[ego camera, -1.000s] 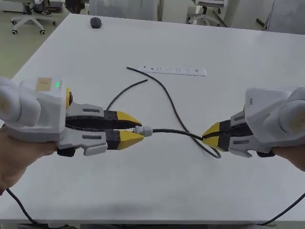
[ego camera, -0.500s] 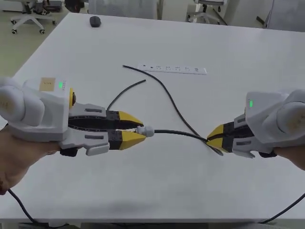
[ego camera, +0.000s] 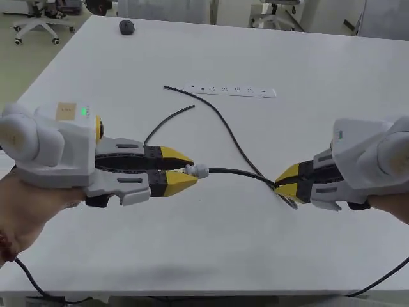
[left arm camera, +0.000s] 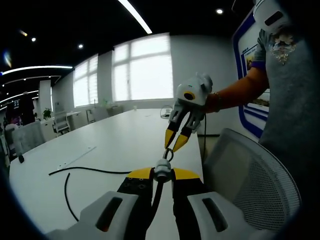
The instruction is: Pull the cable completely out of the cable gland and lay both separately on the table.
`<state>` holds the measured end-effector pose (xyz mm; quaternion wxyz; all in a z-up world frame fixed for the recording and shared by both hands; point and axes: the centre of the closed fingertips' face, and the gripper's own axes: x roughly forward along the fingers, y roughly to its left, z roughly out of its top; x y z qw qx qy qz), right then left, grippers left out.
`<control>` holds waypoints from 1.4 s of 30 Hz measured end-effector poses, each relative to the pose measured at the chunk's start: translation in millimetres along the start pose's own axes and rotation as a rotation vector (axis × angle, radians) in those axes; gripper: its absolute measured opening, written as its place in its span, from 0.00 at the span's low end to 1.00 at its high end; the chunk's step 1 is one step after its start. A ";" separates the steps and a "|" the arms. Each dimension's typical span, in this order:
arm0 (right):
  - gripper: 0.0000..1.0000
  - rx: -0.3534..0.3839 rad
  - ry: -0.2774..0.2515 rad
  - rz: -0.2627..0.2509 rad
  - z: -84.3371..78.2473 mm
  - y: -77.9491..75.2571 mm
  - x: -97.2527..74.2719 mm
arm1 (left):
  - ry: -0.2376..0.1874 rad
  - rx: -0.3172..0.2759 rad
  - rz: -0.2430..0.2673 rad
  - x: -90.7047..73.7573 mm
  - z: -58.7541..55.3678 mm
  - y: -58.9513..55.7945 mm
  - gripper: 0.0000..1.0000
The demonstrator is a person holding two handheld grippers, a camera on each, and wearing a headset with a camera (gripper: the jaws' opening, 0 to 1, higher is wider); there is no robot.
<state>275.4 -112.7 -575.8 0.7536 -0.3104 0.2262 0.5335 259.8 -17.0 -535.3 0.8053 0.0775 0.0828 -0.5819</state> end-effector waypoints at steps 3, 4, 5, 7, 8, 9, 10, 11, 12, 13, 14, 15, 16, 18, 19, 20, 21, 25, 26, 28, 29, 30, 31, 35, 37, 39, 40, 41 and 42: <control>0.12 -0.024 -0.055 0.008 28.4 7.8 1.4 | 0.001 0.001 -0.009 4.4 0.1 -3.4 0.14; 0.12 -0.047 -0.087 0.019 43.5 13.8 3.2 | 0.003 0.002 -0.012 6.4 0.2 -4.6 0.14; 0.11 -0.063 -0.093 0.026 50.3 17.2 4.4 | 0.004 0.004 -0.017 7.4 0.6 -5.6 0.14; 0.11 -0.094 -0.086 0.035 63.2 24.2 9.9 | 0.005 0.008 -0.023 9.7 2.0 -7.5 0.14; 0.09 -0.124 -0.093 0.047 70.7 28.5 12.8 | 0.006 0.012 -0.028 10.4 2.2 -8.2 0.14; 0.07 -0.148 -0.098 0.059 73.6 31.1 14.6 | 0.006 0.014 -0.029 10.6 2.4 -8.3 0.14; 0.06 -0.150 -0.083 0.056 73.8 31.8 17.4 | 0.007 0.015 -0.030 10.8 2.9 -8.2 0.14; 0.05 -0.155 -0.082 0.055 74.3 31.7 18.8 | 0.007 0.016 -0.030 10.8 3.2 -8.1 0.14; 0.04 -0.161 -0.081 0.063 74.0 32.6 19.2 | 0.008 0.016 -0.029 10.7 3.3 -7.9 0.14; 0.04 -0.161 -0.070 0.062 72.1 31.4 20.2 | 0.008 0.017 -0.029 10.6 3.4 -7.6 0.14; 0.04 -0.163 -0.068 0.057 71.5 30.4 20.0 | 0.009 0.019 -0.030 10.5 3.5 -7.8 0.14; 0.03 -0.164 -0.072 0.058 71.6 30.2 19.7 | 0.011 0.019 -0.030 10.4 3.3 -7.9 0.14; 0.02 -0.159 -0.074 0.063 71.8 30.1 19.6 | 0.013 0.021 -0.031 10.4 3.1 -8.3 0.14; 0.00 -0.158 -0.078 0.064 72.7 29.8 19.2 | 0.014 0.022 -0.032 10.8 3.0 -9.1 0.14; 0.00 -0.160 -0.074 0.066 71.8 30.4 19.8 | 0.015 0.023 -0.032 10.9 2.8 -9.1 0.14; 0.00 -0.165 -0.072 0.066 71.2 30.9 20.2 | 0.016 0.023 -0.032 10.9 2.5 -9.1 0.14; 0.00 -0.169 -0.069 0.068 70.4 31.7 20.4 | 0.017 0.023 -0.034 11.1 2.1 -9.8 0.14; 0.00 -0.184 -0.080 0.072 69.3 32.9 17.4 | 0.016 0.027 -0.037 10.6 2.3 -11.1 0.14; 0.00 -0.191 -0.083 0.072 69.5 32.8 16.7 | 0.012 0.027 -0.039 10.5 3.0 -11.7 0.14; 0.00 -0.203 -0.068 0.065 67.0 30.5 16.4 | 0.017 0.033 -0.036 10.4 3.0 -11.4 0.14; 0.00 -0.209 -0.064 0.063 65.1 29.5 16.1 | 0.018 0.033 -0.035 10.2 2.6 -10.8 0.14; 0.00 -0.203 -0.069 0.066 63.8 28.0 14.4 | 0.017 0.031 -0.035 9.5 2.5 -10.3 0.14; 0.00 -0.195 -0.071 0.066 63.2 27.3 13.6 | 0.015 0.031 -0.034 8.6 2.8 -10.3 0.14; 0.00 -0.188 -0.049 0.057 54.3 23.3 11.0 | 0.021 0.032 -0.024 3.7 0.7 -7.6 0.14; 0.00 -0.177 -0.042 0.050 49.6 20.5 9.3 | 0.023 0.032 -0.021 1.4 -0.1 -6.7 0.14; 0.00 -0.167 -0.031 0.046 43.7 17.8 8.3 | 0.026 0.032 -0.018 -1.0 -0.9 -5.5 0.14; 0.00 -0.166 -0.028 0.045 42.3 17.2 8.2 | 0.027 0.033 -0.016 -2.4 -1.3 -4.9 0.14; 0.00 -0.160 -0.019 0.042 38.4 15.4 7.8 | 0.028 0.033 -0.015 -3.1 -1.6 -4.4 0.14; 0.00 -0.154 -0.015 0.042 36.1 14.3 7.4 | 0.029 0.034 -0.014 -3.8 -2.1 -4.0 0.14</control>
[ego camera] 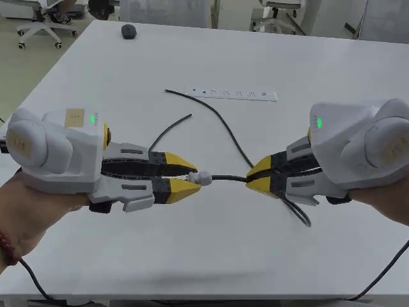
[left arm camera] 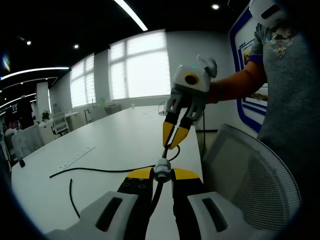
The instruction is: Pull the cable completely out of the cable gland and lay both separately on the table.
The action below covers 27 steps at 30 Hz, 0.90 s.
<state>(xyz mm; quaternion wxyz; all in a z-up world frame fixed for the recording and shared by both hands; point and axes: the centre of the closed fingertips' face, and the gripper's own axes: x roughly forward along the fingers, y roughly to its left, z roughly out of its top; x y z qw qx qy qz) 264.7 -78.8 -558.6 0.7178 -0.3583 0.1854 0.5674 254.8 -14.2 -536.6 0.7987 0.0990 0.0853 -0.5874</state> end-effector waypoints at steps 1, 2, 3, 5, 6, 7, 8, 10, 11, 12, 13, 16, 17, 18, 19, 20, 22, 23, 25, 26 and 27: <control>0.00 0.007 0.001 -0.005 -2.4 -1.5 -0.9 | 0.001 0.000 0.001 -1.1 -0.7 0.4 0.14; 0.00 0.011 0.004 -0.004 -4.0 -1.8 -1.2 | 0.002 0.000 0.001 -1.7 -1.2 0.6 0.14; 0.00 0.011 0.008 -0.009 -6.6 -2.8 -1.3 | 0.004 -0.001 0.003 -2.5 -2.1 1.0 0.14; 0.00 0.012 0.020 -0.009 -11.6 -3.7 -0.8 | 0.008 0.000 0.001 -3.1 -3.4 0.8 0.14; 0.00 0.009 0.023 -0.012 -13.5 -4.2 -0.6 | 0.009 0.000 0.000 -3.1 -3.8 0.8 0.14; 0.00 0.008 0.025 -0.010 -15.0 -4.5 -0.4 | 0.010 0.000 -0.001 -3.1 -4.4 0.9 0.14; 0.00 0.011 0.032 -0.008 -18.1 -5.0 0.3 | 0.012 0.000 -0.002 -3.0 -4.9 1.0 0.14; 0.00 0.008 0.040 -0.008 -23.0 -6.7 0.7 | 0.014 0.000 -0.002 -2.8 -5.8 1.5 0.14; 0.00 0.009 0.045 -0.009 -25.4 -7.4 0.5 | 0.015 0.000 -0.003 -2.8 -6.2 1.5 0.14; 0.00 0.007 0.049 -0.012 -27.3 -8.3 0.5 | 0.016 0.000 -0.005 -2.7 -6.7 1.4 0.14; 0.00 0.005 0.058 -0.009 -31.1 -8.6 0.4 | 0.017 -0.001 -0.006 -2.6 -7.0 1.3 0.14; 0.00 -0.008 0.083 -0.007 -40.1 -8.8 1.0 | 0.018 0.001 -0.009 -2.4 -7.7 1.3 0.14; 0.00 -0.005 0.088 -0.007 -43.3 -9.2 1.3 | 0.019 0.000 -0.010 -2.3 -8.0 1.5 0.14; 0.00 -0.005 0.093 -0.010 -45.8 -9.8 1.5 | 0.020 -0.001 -0.010 -2.3 -8.4 1.6 0.14; 0.00 -0.004 0.100 -0.007 -49.8 -9.9 1.7 | 0.020 -0.001 -0.010 -2.3 -8.9 1.8 0.14; 0.00 0.000 0.104 -0.007 -52.4 -10.0 1.9 | 0.020 -0.002 -0.010 -2.4 -9.3 1.9 0.14; 0.00 0.006 0.111 -0.004 -59.7 -11.3 2.5 | 0.022 -0.006 -0.010 -2.8 -11.0 2.0 0.14; 0.00 0.010 0.114 -0.004 -62.2 -11.4 2.5 | 0.023 -0.008 -0.009 -2.9 -11.7 2.1 0.14; 0.00 0.018 0.127 -0.007 -67.8 -12.2 2.9 | 0.024 -0.013 -0.008 -3.2 -13.1 2.5 0.14; 0.00 0.029 0.126 -0.003 -69.8 -11.9 3.5 | 0.024 -0.016 -0.008 -3.1 -13.6 2.6 0.14; 0.00 0.032 0.125 -0.004 -70.4 -11.9 3.7 | 0.027 -0.016 -0.008 -2.8 -14.4 2.7 0.14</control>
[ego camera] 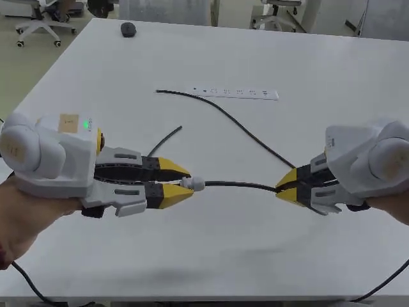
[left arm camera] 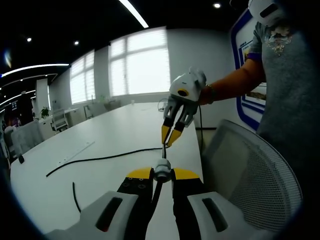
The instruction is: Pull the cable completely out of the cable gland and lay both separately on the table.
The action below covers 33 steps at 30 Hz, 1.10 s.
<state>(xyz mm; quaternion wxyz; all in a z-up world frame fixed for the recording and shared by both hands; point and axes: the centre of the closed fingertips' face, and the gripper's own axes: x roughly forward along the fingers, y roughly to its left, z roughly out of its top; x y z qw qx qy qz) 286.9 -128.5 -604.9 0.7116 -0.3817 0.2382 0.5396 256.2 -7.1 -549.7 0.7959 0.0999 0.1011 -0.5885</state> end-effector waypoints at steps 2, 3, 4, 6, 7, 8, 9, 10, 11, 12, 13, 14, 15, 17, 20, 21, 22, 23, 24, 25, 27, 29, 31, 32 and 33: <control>0.00 0.003 -0.001 0.007 0.2 1.6 0.1 | -0.001 -0.002 0.000 0.5 0.1 0.2 0.14; 0.00 0.002 0.001 0.006 0.0 1.6 0.1 | -0.001 -0.002 0.001 0.8 0.4 0.4 0.14; 0.00 0.003 0.003 0.009 -0.1 2.4 0.0 | -0.001 -0.001 0.001 1.0 0.5 0.5 0.14; 0.00 0.003 0.002 0.008 -0.7 2.1 -0.2 | -0.002 -0.003 0.002 1.8 1.2 0.6 0.14; 0.00 0.005 0.003 0.010 -1.2 2.3 -0.4 | 0.000 -0.002 0.002 2.1 1.2 0.7 0.14; 0.00 0.005 0.003 0.010 -1.2 2.5 -0.7 | -0.001 -0.003 0.001 2.4 1.2 0.5 0.14; 0.00 0.007 0.003 0.011 -1.5 2.8 -0.9 | 0.000 -0.002 0.001 2.8 1.4 0.2 0.14; 0.00 0.008 0.004 0.012 -2.0 3.2 -1.0 | -0.001 -0.003 0.001 3.0 1.5 0.1 0.14; 0.00 0.008 0.004 0.012 -2.3 3.3 -1.2 | -0.001 -0.003 0.001 3.2 1.5 -0.3 0.14; 0.00 0.011 0.005 0.014 -2.5 4.0 -1.1 | 0.000 -0.004 0.000 3.5 1.4 -0.7 0.14; 0.00 0.011 0.005 0.015 -2.6 4.2 -1.2 | 0.001 -0.004 0.001 3.8 1.0 -1.2 0.14; 0.00 0.016 0.006 0.016 -3.2 4.8 -1.3 | 0.000 -0.006 0.000 4.0 0.9 -1.7 0.14; 0.00 0.024 0.006 0.014 -3.3 4.7 -1.6 | 0.001 -0.007 0.001 4.4 0.9 -2.3 0.14; 0.00 0.029 0.002 0.017 -3.2 5.8 -3.1 | 0.002 -0.011 0.008 4.6 0.7 -1.7 0.14; 0.08 0.121 -0.062 0.014 10.0 6.8 -6.9 | 0.003 -0.019 0.020 5.3 0.9 -0.7 0.14; 0.15 0.150 -0.089 0.014 17.3 6.5 -7.8 | 0.007 -0.017 0.022 6.2 0.5 -0.9 0.14; 0.18 0.165 -0.124 0.013 29.3 6.7 -9.5 | 0.010 -0.019 0.023 7.5 0.3 -1.1 0.14; 0.18 0.155 -0.141 0.023 37.2 8.8 -10.5 | 0.012 -0.018 0.025 8.4 0.1 -1.1 0.14; 0.16 0.139 -0.153 0.028 44.6 10.0 -11.2 | 0.014 -0.018 0.026 9.5 0.3 -1.1 0.14; 0.16 0.124 -0.169 0.022 55.8 10.8 -11.2 | 0.013 -0.019 0.024 10.8 1.3 -1.8 0.14; 0.15 0.105 -0.212 0.039 79.5 17.0 -9.7 | 0.008 -0.016 0.019 13.8 4.1 -3.9 0.14; 0.14 0.079 -0.234 0.040 97.9 20.8 -7.1 | 0.011 -0.007 0.012 16.2 5.4 -5.8 0.14; 0.13 0.057 -0.242 0.061 108.4 26.5 -3.7 | 0.013 -0.003 0.006 17.1 5.9 -6.9 0.14; 0.12 0.032 -0.245 0.056 113.4 27.5 -1.1 | 0.014 -0.001 0.002 17.3 6.2 -7.3 0.14; 0.11 0.011 -0.231 0.062 113.5 29.0 1.1 | 0.015 0.001 0.001 17.3 6.1 -7.3 0.14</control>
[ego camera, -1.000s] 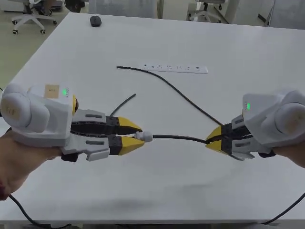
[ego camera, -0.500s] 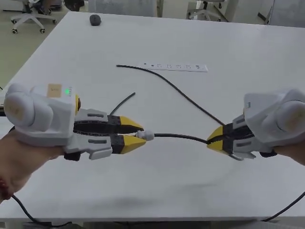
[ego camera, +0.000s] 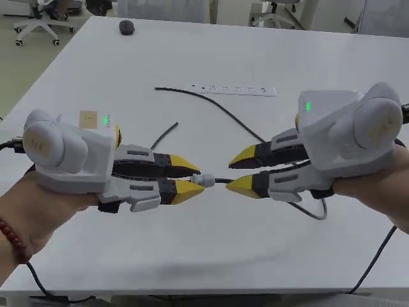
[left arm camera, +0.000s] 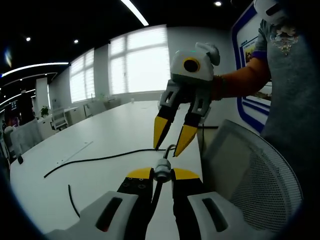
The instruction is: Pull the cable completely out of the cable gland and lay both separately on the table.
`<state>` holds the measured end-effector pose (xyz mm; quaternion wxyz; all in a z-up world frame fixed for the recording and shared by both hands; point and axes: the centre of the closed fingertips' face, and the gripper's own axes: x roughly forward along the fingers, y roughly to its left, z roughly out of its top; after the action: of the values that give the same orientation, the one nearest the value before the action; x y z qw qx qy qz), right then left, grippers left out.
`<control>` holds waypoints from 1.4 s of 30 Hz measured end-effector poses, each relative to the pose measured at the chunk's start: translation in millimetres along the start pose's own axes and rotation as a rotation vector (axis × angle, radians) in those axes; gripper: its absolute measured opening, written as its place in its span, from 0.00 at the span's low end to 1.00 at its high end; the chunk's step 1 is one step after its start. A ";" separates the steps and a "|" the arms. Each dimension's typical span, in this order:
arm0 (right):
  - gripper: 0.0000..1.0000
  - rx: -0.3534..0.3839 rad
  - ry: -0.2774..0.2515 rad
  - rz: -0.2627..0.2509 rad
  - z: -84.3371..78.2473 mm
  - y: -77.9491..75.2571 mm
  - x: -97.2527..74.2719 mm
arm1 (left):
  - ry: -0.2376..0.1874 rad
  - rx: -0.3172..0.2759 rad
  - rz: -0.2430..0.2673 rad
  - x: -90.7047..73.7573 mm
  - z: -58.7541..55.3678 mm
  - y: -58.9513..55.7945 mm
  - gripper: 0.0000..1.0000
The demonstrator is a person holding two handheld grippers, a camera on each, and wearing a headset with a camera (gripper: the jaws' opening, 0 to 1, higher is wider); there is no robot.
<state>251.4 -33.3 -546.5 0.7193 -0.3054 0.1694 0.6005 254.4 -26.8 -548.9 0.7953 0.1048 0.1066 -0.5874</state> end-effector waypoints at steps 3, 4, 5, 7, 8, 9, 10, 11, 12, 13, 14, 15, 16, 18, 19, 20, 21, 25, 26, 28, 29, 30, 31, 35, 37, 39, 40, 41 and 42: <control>0.08 -0.046 0.054 0.009 -9.3 1.4 4.7 | 0.000 0.003 -0.003 -0.3 0.9 0.2 0.14; 0.09 -0.031 0.046 0.019 -8.4 2.5 4.8 | 0.001 0.005 -0.003 -0.4 1.1 0.3 0.14; 0.09 -0.022 0.041 0.019 -7.9 2.4 4.8 | 0.002 0.006 -0.004 -0.3 1.2 0.2 0.14; 0.07 -0.032 0.048 0.022 -8.5 2.0 5.6 | -0.001 0.008 -0.007 -0.1 1.7 -0.5 0.14; 0.06 -0.038 0.052 0.022 -9.2 1.6 6.0 | -0.003 0.008 -0.011 0.3 1.9 -1.4 0.14; 0.03 -0.040 0.051 0.024 -9.2 1.7 6.5 | -0.002 0.009 -0.013 0.6 1.9 -2.1 0.14; 0.01 -0.043 0.056 0.033 -10.1 2.9 7.4 | 0.003 0.012 -0.015 1.3 0.8 -2.8 0.14; 0.01 -0.049 0.059 0.038 -10.7 3.8 8.0 | 0.004 0.014 -0.014 1.4 0.6 -2.9 0.14; 0.00 -0.053 0.060 0.038 -10.9 4.2 8.3 | 0.005 0.014 -0.015 1.5 -0.5 -2.5 0.14; 0.00 -0.054 0.060 0.040 -11.2 4.7 8.6 | 0.005 0.013 -0.016 1.4 -0.8 -2.7 0.14; 0.00 -0.068 0.061 0.040 -11.6 4.7 8.6 | 0.005 0.014 -0.016 1.4 -1.2 -2.7 0.14; 0.00 -0.069 0.062 0.040 -12.2 4.6 8.5 | 0.006 0.016 -0.017 1.5 -1.3 -3.1 0.14; 0.00 -0.074 0.062 0.040 -12.5 4.6 8.2 | 0.006 0.017 -0.018 1.6 -1.5 -3.4 0.14; 0.00 -0.083 0.055 0.036 -12.7 3.2 6.6 | 0.002 0.018 -0.017 1.7 -0.8 -3.3 0.14; 0.00 -0.081 0.050 0.035 -12.9 2.5 5.9 | -0.002 0.018 -0.016 1.8 0.0 -3.3 0.14; 0.00 -0.078 0.044 0.034 -13.0 1.6 4.8 | -0.005 0.019 -0.016 1.9 0.6 -3.1 0.14; 0.00 -0.078 0.054 0.031 -15.0 1.2 4.4 | -0.003 0.022 -0.016 2.1 0.7 -2.9 0.14; 0.00 -0.066 0.071 0.020 -27.5 -4.4 -3.7 | -0.002 0.020 -0.008 -0.7 -0.5 0.4 0.14; 0.00 -0.068 0.079 0.019 -30.4 -5.0 -5.1 | -0.001 0.021 -0.007 -1.2 -0.5 0.6 0.14; 0.00 -0.074 0.098 0.012 -37.1 -7.0 -9.3 | -0.002 0.020 -0.005 -2.6 -0.7 1.7 0.14; 0.00 -0.070 0.102 0.010 -39.2 -7.4 -10.7 | -0.001 0.019 -0.004 -3.2 -0.9 2.1 0.14; 0.00 -0.063 0.104 0.011 -41.2 -7.8 -12.2 | -0.002 0.020 -0.005 -3.7 -0.9 2.1 0.14; 0.00 -0.061 0.104 0.010 -43.0 -8.0 -13.4 | -0.002 0.021 -0.006 -3.9 -0.7 1.8 0.14; 0.00 -0.051 0.122 -0.001 -54.6 -10.5 -17.0 | 0.000 0.028 -0.008 -4.5 -1.3 1.3 0.14; 0.00 -0.044 0.137 -0.005 -61.6 -11.7 -18.2 | 0.001 0.030 -0.008 -5.2 -1.9 1.3 0.14; 0.00 -0.040 0.148 -0.011 -67.0 -13.1 -19.7 | 0.004 0.031 -0.009 -6.2 -2.7 1.1 0.14; 0.00 -0.035 0.155 -0.011 -70.7 -13.9 -21.0 | 0.005 0.031 -0.008 -6.8 -3.3 1.5 0.14; 0.00 -0.032 0.158 -0.012 -73.4 -14.9 -22.2 | 0.007 0.032 -0.007 -8.0 -4.2 1.8 0.14; 0.00 -0.026 0.163 -0.017 -76.9 -16.2 -23.6 | 0.008 0.031 -0.007 -8.8 -4.7 2.1 0.14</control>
<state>271.4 -102.2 -586.4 0.7040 -0.3640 0.2172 0.5698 253.7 -16.8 -550.8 0.7912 0.1191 0.1013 -0.5912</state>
